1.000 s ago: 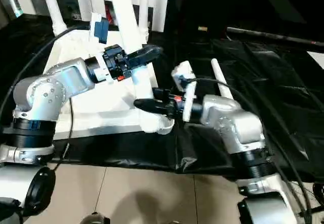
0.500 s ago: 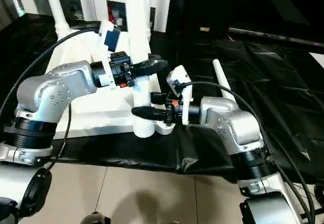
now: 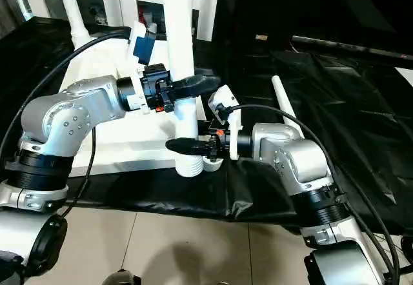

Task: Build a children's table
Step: Pick table leg

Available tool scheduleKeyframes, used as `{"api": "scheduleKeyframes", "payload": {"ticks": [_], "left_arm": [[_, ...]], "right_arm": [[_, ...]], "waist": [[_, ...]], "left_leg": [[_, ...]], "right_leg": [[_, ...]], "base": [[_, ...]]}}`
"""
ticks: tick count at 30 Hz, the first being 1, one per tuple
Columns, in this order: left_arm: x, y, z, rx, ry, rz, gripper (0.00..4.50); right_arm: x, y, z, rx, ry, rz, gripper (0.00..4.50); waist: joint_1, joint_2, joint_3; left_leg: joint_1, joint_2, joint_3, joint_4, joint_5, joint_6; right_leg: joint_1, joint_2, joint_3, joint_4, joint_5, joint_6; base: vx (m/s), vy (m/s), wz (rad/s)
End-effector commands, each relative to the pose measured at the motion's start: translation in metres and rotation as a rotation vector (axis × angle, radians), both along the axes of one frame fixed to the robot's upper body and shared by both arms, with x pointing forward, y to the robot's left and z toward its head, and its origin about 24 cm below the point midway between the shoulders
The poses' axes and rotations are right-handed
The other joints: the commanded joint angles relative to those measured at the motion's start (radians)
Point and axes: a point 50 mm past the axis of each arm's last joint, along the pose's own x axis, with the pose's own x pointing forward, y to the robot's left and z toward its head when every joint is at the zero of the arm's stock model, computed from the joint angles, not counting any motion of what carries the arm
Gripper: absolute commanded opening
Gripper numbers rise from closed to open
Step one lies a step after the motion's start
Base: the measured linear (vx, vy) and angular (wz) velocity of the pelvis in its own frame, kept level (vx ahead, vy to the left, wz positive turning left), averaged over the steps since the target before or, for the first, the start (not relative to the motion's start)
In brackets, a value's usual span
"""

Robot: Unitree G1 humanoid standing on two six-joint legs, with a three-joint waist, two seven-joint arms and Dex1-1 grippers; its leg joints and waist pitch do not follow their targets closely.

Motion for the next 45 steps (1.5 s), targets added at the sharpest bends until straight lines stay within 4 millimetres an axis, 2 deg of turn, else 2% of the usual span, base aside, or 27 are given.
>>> {"api": "scheduleKeyframes", "payload": {"ticks": [1,12,14,18,21,31,32,34,37,39,40,43,45], "left_arm": [[-0.007,-0.007,0.007,-0.006,-0.027,-0.064,1.79],[-0.006,-0.009,0.005,-0.001,-0.018,-0.066,1.79],[-0.006,-0.009,0.005,0.001,-0.018,-0.065,1.79],[-0.006,-0.009,0.005,0.006,-0.015,-0.069,1.79],[-0.006,-0.009,0.004,0.012,-0.015,-0.071,1.79],[-0.006,-0.009,0.002,0.020,-0.009,-0.070,1.79],[-0.005,-0.009,0.001,0.019,0.007,-0.061,2.35],[-0.002,-0.008,0.002,-0.004,0.039,-0.040,2.49],[0.000,-0.007,0.004,-0.038,0.031,-0.021,2.77],[0.003,-0.005,0.011,-0.127,-0.031,0.024,2.84],[0.004,-0.004,0.015,-0.169,-0.064,0.048,2.86],[0.005,0.002,0.028,-0.390,-0.100,0.108,2.87],[0.003,0.003,0.030,-0.450,-0.099,0.103,2.87]], "right_arm": [[0.004,-0.003,0.003,-0.017,-0.014,-0.013,3.01],[-0.002,-0.002,0.000,-0.041,-0.012,0.056,3.01],[-0.003,-0.002,-0.001,-0.044,-0.011,0.062,2.72],[-0.003,-0.002,-0.001,-0.049,-0.010,0.065,2.52],[-0.003,-0.003,-0.002,-0.057,-0.014,0.064,2.19],[-0.003,-0.003,-0.001,-0.047,-0.020,0.066,1.93],[-0.003,-0.003,-0.001,-0.043,-0.021,0.063,1.93],[-0.002,-0.003,-0.001,-0.032,-0.030,0.049,1.93],[-0.001,-0.002,-0.001,-0.014,-0.044,0.029,1.93],[0.000,-0.001,0.001,0.016,-0.064,-0.006,1.93],[0.001,-0.001,0.002,0.032,-0.071,-0.024,1.93],[0.004,-0.001,0.005,0.093,-0.086,-0.090,1.93],[0.006,-0.002,0.007,0.126,-0.093,-0.128,1.93]], "waist": [[0.000,0.006,-0.081],[0.000,0.003,-0.082],[0.000,0.003,-0.081],[0.000,0.004,-0.081],[0.000,0.004,-0.083],[-0.001,0.007,-0.082],[-0.001,0.006,-0.083],[-0.001,0.009,-0.082],[0.000,0.006,-0.083],[0.000,0.005,-0.082],[-0.001,0.013,-0.083],[-0.001,0.009,-0.085],[-0.001,0.011,-0.086]], "left_leg": [[0.021,0.023,-0.003,-0.060,-0.102,-0.017],[0.019,0.022,-0.002,-0.058,-0.091,-0.010],[0.019,0.023,-0.003,-0.059,-0.097,-0.012],[0.021,0.023,-0.003,-0.059,-0.102,-0.013],[0.020,0.023,-0.003,-0.058,-0.090,-0.010],[0.020,0.023,-0.003,-0.058,-0.095,-0.011],[0.020,0.023,-0.003,-0.058,-0.095,-0.011],[0.020,0.022,-0.003,-0.057,-0.093,-0.012],[0.018,0.022,-0.003,-0.057,-0.092,-0.011],[0.018,0.022,-0.003,-0.057,-0.097,-0.008],[0.017,0.022,-0.005,-0.057,-0.105,-0.011],[0.018,0.022,-0.005,-0.056,-0.102,-0.012],[0.018,0.021,-0.005,-0.056,-0.103,-0.004]], "right_leg": [[0.060,-0.074,0.048,-0.063,-0.086,-0.190],[0.061,-0.074,0.048,-0.063,-0.075,-0.193],[0.061,-0.074,0.048,-0.064,-0.088,-0.190],[0.060,-0.073,0.048,-0.064,-0.094,-0.186],[0.061,-0.073,0.048,-0.062,-0.073,-0.192],[0.061,-0.072,0.048,-0.062,-0.069,-0.197],[0.062,-0.073,0.048,-0.061,-0.067,-0.197],[0.061,-0.072,0.048,-0.061,-0.065,-0.199],[0.063,-0.073,0.048,-0.062,-0.060,-0.200],[0.063,-0.074,0.048,-0.065,-0.068,-0.200],[0.063,-0.075,0.048,-0.069,-0.070,-0.200],[0.065,-0.074,0.047,-0.062,-0.033,-0.214],[0.065,-0.073,0.047,-0.060,-0.027,-0.218]], "base": [[0.000,0.000,0.00],[0.000,0.000,0.00],[0.000,0.000,0.00],[0.000,0.000,0.00],[0.000,0.000,0.00],[0.000,0.000,0.00],[0.000,0.000,0.00],[0.000,0.000,0.00],[0.000,0.000,0.00],[0.000,0.000,0.00],[0.000,0.000,0.00],[0.000,0.000,0.00],[0.000,0.000,0.00]]}}
